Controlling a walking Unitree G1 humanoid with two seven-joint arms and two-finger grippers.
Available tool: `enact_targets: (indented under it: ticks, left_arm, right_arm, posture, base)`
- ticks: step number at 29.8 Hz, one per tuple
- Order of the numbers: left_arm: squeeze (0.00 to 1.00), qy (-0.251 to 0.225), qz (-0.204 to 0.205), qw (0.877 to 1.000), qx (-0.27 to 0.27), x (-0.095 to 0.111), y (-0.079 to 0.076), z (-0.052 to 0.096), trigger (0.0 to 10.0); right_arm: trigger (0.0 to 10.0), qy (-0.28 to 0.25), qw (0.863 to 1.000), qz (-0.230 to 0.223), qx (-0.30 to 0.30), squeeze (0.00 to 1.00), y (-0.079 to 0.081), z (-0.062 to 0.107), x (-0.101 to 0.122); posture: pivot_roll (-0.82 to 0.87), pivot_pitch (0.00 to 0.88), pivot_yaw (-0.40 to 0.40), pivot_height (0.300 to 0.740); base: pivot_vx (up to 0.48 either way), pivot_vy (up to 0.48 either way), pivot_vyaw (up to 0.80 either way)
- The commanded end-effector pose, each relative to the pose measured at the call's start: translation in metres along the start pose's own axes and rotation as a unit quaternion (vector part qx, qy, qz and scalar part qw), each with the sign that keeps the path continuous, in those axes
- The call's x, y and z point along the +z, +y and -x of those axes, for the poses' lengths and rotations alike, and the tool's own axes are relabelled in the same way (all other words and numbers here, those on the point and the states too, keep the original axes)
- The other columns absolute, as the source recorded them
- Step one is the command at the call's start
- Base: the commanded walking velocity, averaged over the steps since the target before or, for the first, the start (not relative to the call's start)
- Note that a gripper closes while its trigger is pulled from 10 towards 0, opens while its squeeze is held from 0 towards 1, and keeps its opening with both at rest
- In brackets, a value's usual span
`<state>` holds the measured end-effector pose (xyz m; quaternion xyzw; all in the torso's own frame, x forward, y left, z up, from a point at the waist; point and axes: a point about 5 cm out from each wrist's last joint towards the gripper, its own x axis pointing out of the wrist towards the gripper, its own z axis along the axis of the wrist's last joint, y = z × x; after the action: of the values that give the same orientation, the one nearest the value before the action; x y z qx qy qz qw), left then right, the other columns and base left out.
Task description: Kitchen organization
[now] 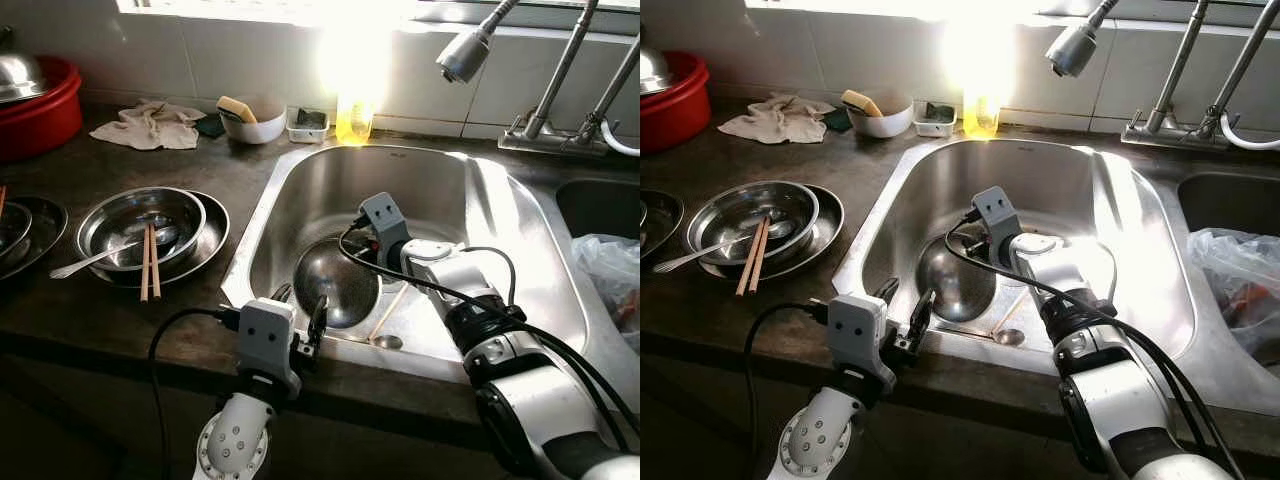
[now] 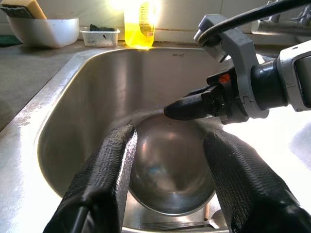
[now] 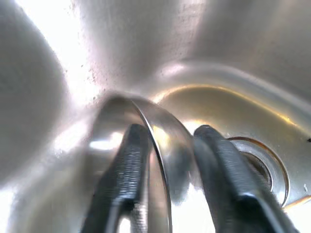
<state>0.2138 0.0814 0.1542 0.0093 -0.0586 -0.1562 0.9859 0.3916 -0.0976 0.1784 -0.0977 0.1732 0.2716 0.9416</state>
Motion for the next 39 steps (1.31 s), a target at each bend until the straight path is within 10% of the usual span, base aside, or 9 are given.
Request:
enact_targets:
  ticks: [1, 11, 12, 13, 23, 39]
  left_arm:
    - [0.0, 0.033, 0.0, 0.999, 0.002, -0.011, 0.0, 0.002, 10.0]
    - [0.0, 0.03, -0.007, 1.0, -0.003, -0.011, 0.002, -0.002, 10.0]
    - [0.0, 0.029, -0.007, 1.0, -0.003, -0.011, 0.002, -0.003, 10.0]
    - [0.0, 0.028, -0.009, 1.0, -0.003, -0.011, 0.003, -0.003, 10.0]
    - [0.0, 0.023, -0.019, 1.0, 0.001, -0.011, 0.008, -0.007, 10.0]
    - [0.0, 0.01, -0.021, 1.0, 0.007, -0.007, 0.012, -0.013, 10.0]
  right_arm:
    - [10.0, -0.029, 1.0, 0.002, 0.01, 1.0, 0.001, 0.002, 0.009]
    - [10.0, -0.049, 0.999, -0.011, -0.003, 1.0, -0.004, 0.009, -0.004]
    - [10.0, -0.062, 0.998, -0.011, -0.008, 0.17, -0.004, 0.011, -0.002]
    - [10.0, -0.083, 0.996, -0.014, -0.016, 0.0, -0.004, 0.015, 0.003]
    - [10.0, -0.238, 0.967, 0.013, -0.093, 0.0, -0.002, 0.061, 0.027]
    - [10.0, -0.3, 0.934, -0.027, -0.193, 0.0, 0.021, 0.116, -0.01]
  posture:
    - [0.12, 0.14, -0.064, 0.74]
    - [0.12, 0.106, -0.057, 0.74]
    - [0.12, 0.103, -0.055, 0.74]
    - [0.12, 0.1, -0.052, 0.74]
    - [0.11, 0.077, -0.04, 0.74]
    - [0.09, 0.054, -0.047, 0.74]
  base:
    - [0.0, 0.0, 0.0]
    - [0.0, 0.0, 0.0]
    - [0.0, 0.0, 0.0]
    - [0.0, 0.0, 0.0]
    - [0.0, 0.0, 0.0]
    - [0.0, 0.0, 0.0]
